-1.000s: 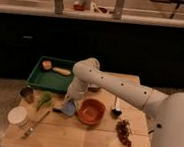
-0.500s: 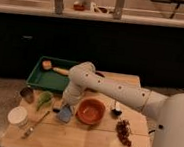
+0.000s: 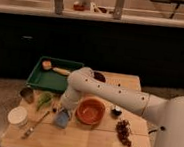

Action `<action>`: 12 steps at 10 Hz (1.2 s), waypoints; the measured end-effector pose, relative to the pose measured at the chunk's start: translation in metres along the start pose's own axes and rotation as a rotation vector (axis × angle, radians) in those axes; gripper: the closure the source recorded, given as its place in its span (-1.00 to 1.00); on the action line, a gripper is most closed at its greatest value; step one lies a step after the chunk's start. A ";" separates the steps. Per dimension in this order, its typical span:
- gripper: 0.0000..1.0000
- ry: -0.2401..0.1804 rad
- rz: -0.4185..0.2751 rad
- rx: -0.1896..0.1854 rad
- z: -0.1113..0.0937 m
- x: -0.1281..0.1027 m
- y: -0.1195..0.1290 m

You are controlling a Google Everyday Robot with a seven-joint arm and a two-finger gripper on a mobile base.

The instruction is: Place sponge in table surface

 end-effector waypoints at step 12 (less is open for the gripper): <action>0.93 -0.107 -0.034 0.042 0.026 -0.008 0.007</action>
